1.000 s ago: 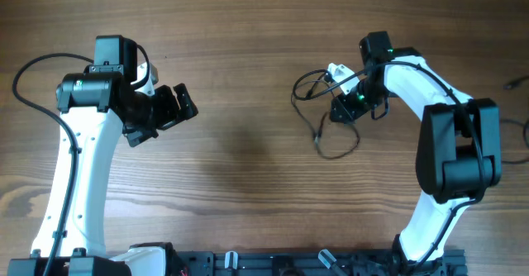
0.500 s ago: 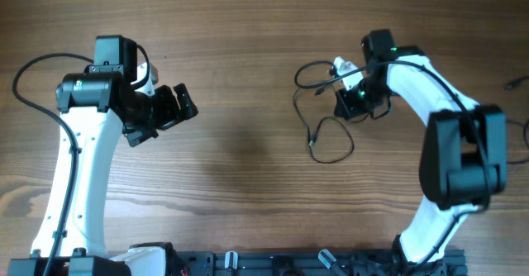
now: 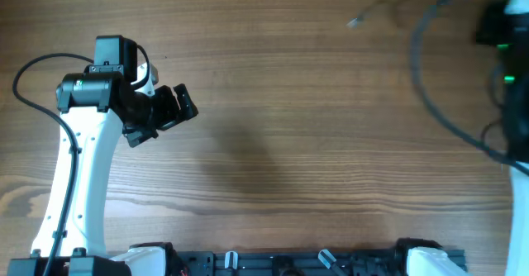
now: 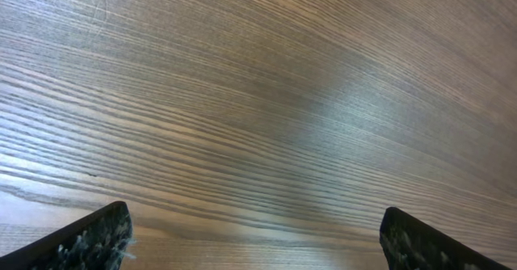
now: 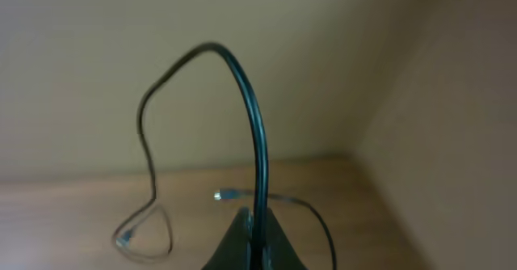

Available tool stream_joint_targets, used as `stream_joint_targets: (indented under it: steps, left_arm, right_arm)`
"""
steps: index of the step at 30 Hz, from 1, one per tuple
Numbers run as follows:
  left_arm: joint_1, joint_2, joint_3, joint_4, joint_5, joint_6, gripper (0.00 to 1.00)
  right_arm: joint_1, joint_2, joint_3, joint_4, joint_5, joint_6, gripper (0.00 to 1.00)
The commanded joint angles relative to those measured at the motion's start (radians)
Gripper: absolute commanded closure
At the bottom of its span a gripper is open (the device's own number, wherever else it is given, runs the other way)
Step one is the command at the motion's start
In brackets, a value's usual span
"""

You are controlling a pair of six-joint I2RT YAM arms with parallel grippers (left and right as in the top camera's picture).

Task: Untangle cables
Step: 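Lift the last cable and carry it off the right side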

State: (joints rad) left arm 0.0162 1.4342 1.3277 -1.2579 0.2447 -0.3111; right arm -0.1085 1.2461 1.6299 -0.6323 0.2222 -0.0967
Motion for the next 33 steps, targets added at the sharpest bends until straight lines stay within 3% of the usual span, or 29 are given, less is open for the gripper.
stream_joint_targets:
  steps: [1, 3, 7, 12, 14, 18, 22, 23, 25, 28, 31, 33]
  left_arm:
    - [0.002, -0.013, 0.000, 0.000, 0.009, 0.019, 0.00]
    - [0.002, -0.013, 0.000, 0.000, 0.009, 0.019, 0.00]
    - [0.002, -0.013, 0.000, -0.004, 0.009, 0.019, 0.00]
    - [0.002, -0.013, 0.000, -0.015, 0.008, 0.020, 0.00]
    - [0.002, -0.013, 0.000, -0.016, 0.008, 0.020, 0.00]
    - [0.002, -0.013, 0.000, -0.016, 0.009, 0.019, 0.00]
    - [0.002, -0.013, 0.000, -0.023, 0.009, 0.019, 0.00]
    - [0.002, -0.013, 0.000, -0.026, 0.009, 0.019, 0.00]
    - [0.002, -0.013, 0.000, -0.034, 0.009, 0.019, 0.00]
    - [0.002, -0.013, 0.000, -0.038, 0.009, 0.019, 0.00]
    - [0.002, -0.013, 0.000, -0.038, 0.009, 0.019, 0.00]
    - [0.002, -0.013, 0.000, -0.039, 0.009, 0.019, 0.00]
  right_arm:
    - [-0.195, 0.012, 0.007, 0.035, 0.071, 0.021, 0.96]
    - [-0.293, 0.038, 0.007, 0.054, 0.037, 0.074, 0.96]
    - [-0.467, 0.123, 0.007, 0.162, -0.106, 0.327, 0.96]
    - [-0.581, 0.241, 0.007, 0.303, -0.183, 0.415, 0.96]
    - [-0.632, 0.287, 0.007, 0.327, -0.223, 0.512, 0.96]
    - [-0.719, 0.402, 0.006, 0.313, -0.395, 0.602, 0.96]
    - [-0.757, 0.515, 0.005, 0.166, -0.403, 0.700, 0.96]
    - [-0.764, 0.536, 0.005, 0.124, -0.404, 0.747, 0.70]
    - [-0.771, 0.576, 0.004, 0.036, -0.404, 0.811, 0.00]
    - [-0.770, 0.601, 0.004, -0.127, -0.395, 0.823, 0.00]
    - [-0.770, 0.604, 0.004, -0.306, -0.319, 0.981, 0.00]
    - [-0.770, 0.604, 0.004, -0.389, -0.312, 1.005, 0.00]
